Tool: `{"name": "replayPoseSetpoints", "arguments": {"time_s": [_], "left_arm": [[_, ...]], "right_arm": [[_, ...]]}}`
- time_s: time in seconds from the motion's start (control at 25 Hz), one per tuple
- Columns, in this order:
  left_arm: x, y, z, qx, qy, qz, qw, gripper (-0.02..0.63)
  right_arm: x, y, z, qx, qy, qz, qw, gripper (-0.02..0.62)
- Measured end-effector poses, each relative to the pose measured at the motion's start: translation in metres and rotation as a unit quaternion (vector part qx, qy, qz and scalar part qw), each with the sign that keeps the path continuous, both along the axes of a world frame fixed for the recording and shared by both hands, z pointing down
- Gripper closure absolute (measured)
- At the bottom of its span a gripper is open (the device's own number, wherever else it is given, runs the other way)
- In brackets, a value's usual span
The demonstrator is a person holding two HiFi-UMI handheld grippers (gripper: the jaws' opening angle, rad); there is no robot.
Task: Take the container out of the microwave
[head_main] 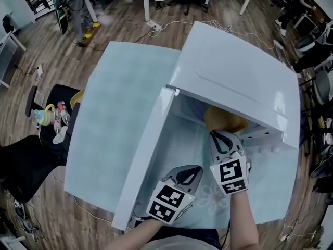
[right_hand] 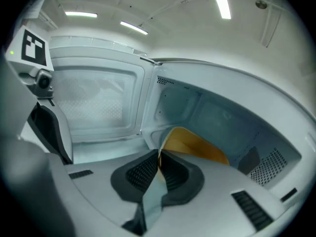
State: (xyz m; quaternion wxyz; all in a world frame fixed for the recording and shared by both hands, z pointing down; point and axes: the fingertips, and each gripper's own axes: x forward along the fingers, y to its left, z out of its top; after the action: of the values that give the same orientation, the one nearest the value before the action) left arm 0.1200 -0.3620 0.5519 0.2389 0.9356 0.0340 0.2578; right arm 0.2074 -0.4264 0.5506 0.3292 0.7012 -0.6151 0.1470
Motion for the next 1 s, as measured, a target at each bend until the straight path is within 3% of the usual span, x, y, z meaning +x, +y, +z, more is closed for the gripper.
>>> {"name": "replayPoseSetpoints", "arguments": {"time_s": [0.4,1.0], "left_arm": [[-0.001,0.012,-0.03,0.026,0.025,-0.031,0.9989,0.595],[-0.022,0.05,-0.064,0.064,0.045,-0.081,0.9936,0.595]], "right_arm": [[-0.021,0.041,-0.035,0.048,-0.056,0.011,0.997,0.568],[-0.058,0.109,-0.093,0.118,-0.071,-0.046,0.989,0.569]]}}
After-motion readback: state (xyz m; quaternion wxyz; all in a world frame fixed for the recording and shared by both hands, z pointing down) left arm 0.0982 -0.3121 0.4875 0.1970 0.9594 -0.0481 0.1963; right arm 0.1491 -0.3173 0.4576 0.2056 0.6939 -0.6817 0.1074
